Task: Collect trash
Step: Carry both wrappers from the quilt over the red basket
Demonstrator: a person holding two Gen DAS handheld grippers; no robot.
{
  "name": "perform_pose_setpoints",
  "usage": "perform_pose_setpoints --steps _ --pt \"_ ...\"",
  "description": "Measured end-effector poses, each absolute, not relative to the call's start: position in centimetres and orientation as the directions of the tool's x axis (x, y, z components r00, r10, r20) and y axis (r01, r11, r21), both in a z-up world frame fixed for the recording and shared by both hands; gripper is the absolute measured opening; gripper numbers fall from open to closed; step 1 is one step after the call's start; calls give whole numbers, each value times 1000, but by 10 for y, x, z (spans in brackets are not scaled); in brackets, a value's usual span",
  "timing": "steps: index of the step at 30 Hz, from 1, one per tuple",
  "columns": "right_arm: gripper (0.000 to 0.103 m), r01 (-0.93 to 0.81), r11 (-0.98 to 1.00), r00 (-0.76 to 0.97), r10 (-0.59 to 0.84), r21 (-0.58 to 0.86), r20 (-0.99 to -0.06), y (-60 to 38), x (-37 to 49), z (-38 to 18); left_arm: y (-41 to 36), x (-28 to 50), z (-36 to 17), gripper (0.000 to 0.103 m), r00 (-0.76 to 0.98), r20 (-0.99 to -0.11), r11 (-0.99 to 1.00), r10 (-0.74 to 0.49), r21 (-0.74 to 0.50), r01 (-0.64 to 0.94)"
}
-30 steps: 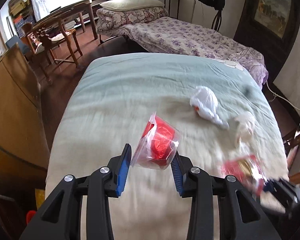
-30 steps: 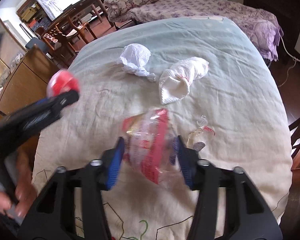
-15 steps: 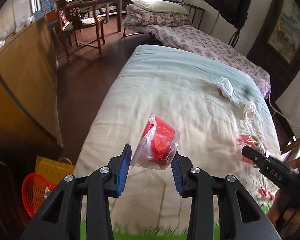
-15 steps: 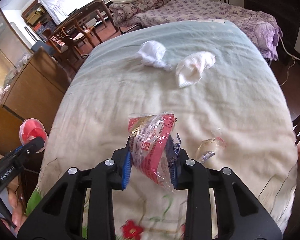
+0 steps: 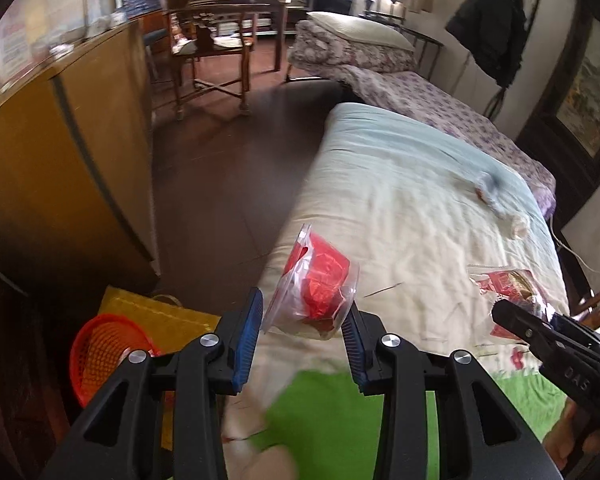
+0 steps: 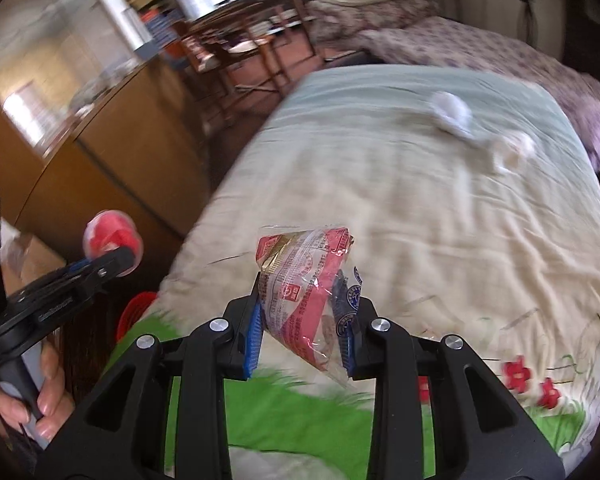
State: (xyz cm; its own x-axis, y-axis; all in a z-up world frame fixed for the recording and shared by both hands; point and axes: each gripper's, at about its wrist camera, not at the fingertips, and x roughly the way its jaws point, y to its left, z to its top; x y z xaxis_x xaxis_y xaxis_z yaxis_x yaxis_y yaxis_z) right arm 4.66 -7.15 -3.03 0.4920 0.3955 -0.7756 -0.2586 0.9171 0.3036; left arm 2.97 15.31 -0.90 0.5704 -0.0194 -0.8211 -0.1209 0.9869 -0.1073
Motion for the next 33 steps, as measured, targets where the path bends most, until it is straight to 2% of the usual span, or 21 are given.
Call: perform_pose_setpoints --steps 8,20,33 --pt "32 -464 852 409 448 242 -795 23 29 -17 217 6 -18 39 545 -837 968 48 -96 -234" --pt "32 -653 730 285 483 202 -828 138 9 -10 319 -26 -42 39 474 -872 911 123 -90 -402" --pt "32 -739 630 86 440 239 -894 252 3 -60 418 -66 -90 36 357 -920 811 162 -82 -579"
